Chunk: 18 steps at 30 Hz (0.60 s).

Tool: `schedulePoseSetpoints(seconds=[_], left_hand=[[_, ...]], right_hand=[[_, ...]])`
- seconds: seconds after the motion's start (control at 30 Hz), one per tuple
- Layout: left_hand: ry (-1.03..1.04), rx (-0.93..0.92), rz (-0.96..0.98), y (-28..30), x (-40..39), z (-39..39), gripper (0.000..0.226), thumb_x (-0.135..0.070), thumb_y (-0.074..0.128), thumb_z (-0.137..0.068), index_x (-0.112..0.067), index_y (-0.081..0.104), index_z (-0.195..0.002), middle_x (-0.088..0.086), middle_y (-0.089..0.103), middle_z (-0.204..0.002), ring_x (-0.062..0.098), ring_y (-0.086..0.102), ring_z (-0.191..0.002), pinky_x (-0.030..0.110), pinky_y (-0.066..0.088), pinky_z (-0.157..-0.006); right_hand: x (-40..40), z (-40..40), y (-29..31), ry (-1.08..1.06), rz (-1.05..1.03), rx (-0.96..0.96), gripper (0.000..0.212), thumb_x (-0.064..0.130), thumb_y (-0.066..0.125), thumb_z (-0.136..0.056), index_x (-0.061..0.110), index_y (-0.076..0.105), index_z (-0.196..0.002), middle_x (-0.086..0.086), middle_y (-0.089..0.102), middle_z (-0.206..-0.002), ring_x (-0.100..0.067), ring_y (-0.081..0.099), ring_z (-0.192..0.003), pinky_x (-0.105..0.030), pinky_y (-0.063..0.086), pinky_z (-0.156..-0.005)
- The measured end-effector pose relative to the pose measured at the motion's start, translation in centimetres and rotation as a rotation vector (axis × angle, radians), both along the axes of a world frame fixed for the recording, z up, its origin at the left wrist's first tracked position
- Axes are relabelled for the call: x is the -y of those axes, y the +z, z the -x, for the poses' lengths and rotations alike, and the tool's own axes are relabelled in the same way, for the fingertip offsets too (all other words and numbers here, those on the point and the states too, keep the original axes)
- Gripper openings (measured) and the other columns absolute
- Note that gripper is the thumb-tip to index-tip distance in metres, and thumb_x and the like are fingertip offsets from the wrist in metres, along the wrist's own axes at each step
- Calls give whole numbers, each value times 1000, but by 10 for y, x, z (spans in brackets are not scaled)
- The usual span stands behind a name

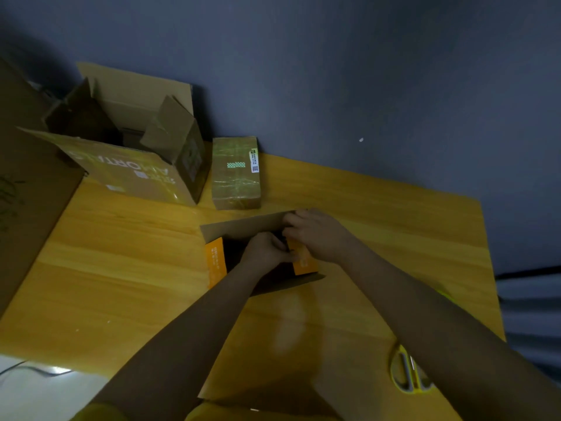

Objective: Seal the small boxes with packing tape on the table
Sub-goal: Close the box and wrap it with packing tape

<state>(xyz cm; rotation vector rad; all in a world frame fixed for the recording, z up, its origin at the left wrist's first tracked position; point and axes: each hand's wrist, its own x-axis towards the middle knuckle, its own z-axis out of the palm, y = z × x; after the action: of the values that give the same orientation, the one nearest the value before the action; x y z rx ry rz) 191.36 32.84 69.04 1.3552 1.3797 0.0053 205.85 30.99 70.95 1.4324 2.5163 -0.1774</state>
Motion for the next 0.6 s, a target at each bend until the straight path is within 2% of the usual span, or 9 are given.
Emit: schedulePoseSetpoints(seconds=[0.13, 0.2, 0.27, 0.33, 0.4, 0.5, 0.6], left_hand=[[-51, -47, -66, -1, -1, 4, 37, -16, 78, -77, -17, 48, -57, -1, 49, -58, 17, 50, -61, 38, 44, -67], [-94, -85, -113, -1, -2, 8, 34, -23, 80, -74, -18, 49, -60, 2, 54, -65, 19, 53, -68, 35, 44, -63], [-151, -129, -167, 3, -4, 11, 35, -30, 82, -70, -20, 49, -71, 11, 59, -87, 24, 57, -80, 34, 44, -61], [-256, -188, -229, 11, -6, 12, 39, -33, 81, -70, -20, 48, -85, 13, 56, -107, 25, 57, -90, 34, 44, -65], [-398, -249, -306, 20, -6, 14, 44, -31, 78, -74, -18, 48, -102, 11, 49, -116, 26, 52, -99, 33, 42, -69], [-585, -319, -453, 33, -5, 19, 50, -27, 71, -81, -16, 41, -120, 13, 38, -126, 32, 48, -105, 35, 43, -77], [-711, -352, -509, 35, -2, 30, 67, -29, 70, -83, -18, 32, -137, 13, 32, -131, 34, 41, -116, 38, 43, -90]], right_hand=[[-10, 8, 6, 35, 26, 142, 51, 10, 56, -91, 26, 44, -138, -6, 30, -141, -23, 33, -125, -32, 35, -91], [-13, 13, 11, 29, 64, 164, 46, 10, 56, -91, 25, 47, -133, -5, 29, -141, -21, 31, -125, -31, 34, -90], [-17, 16, 15, 47, 67, 187, 35, 12, 55, -91, 23, 51, -125, -2, 33, -136, -20, 32, -122, -29, 33, -88], [-19, 17, 17, 50, 92, 172, 27, 15, 53, -94, 22, 54, -120, 1, 41, -130, -19, 34, -119, -27, 28, -84], [-15, 16, 19, -17, 153, 109, 22, 21, 55, -95, 23, 57, -116, 3, 49, -112, -19, 39, -113, -25, 23, -77], [-1, 15, 19, -218, 256, -47, 20, 32, 62, -91, 23, 59, -108, 3, 38, -89, -18, 35, -97, -30, 21, -72], [24, 20, 5, -405, 246, -207, 19, 40, 66, -87, 28, 58, -99, 6, 35, -80, -21, 37, -100, -33, 25, -77]])
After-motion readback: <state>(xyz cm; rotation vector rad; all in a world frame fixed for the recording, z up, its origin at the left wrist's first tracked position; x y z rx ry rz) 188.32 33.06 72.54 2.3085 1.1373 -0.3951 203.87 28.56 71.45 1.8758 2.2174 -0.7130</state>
